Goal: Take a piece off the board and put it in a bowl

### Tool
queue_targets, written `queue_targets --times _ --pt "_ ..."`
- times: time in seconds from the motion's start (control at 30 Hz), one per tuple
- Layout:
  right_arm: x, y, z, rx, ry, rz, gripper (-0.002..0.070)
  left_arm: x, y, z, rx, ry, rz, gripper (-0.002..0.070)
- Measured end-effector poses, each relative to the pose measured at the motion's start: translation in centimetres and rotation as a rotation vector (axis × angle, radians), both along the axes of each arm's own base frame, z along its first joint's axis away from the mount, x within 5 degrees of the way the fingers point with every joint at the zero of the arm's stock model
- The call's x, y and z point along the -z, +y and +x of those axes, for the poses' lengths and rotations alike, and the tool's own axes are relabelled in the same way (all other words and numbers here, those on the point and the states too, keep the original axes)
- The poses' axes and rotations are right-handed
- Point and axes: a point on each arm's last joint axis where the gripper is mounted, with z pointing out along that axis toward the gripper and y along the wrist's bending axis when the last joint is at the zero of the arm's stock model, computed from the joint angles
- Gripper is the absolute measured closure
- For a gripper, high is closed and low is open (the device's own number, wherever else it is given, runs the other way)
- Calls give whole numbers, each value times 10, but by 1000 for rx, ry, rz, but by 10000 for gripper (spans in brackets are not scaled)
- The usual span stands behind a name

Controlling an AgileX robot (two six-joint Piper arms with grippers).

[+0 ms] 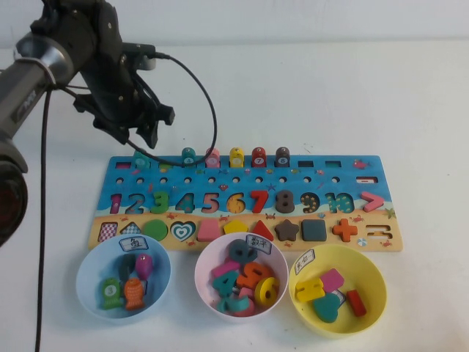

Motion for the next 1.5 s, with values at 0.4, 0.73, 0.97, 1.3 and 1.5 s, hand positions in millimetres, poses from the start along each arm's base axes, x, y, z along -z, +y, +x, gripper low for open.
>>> queue_targets --times 0.4,0.73,0.97,1.3,1.5 --pt "0 0 0 0 0 0 694 30 -1 5 0 58 17 344" --pt "0 0 0 0 0 0 694 34 -1 6 -4 66 18 476" --pt "0 0 0 0 0 0 694 34 -1 6 -4 66 18 477" --pt "0 0 0 0 0 0 694 34 -1 6 -4 66 18 477" --pt "0 0 0 0 0 0 694 34 -1 6 -4 66 18 477"
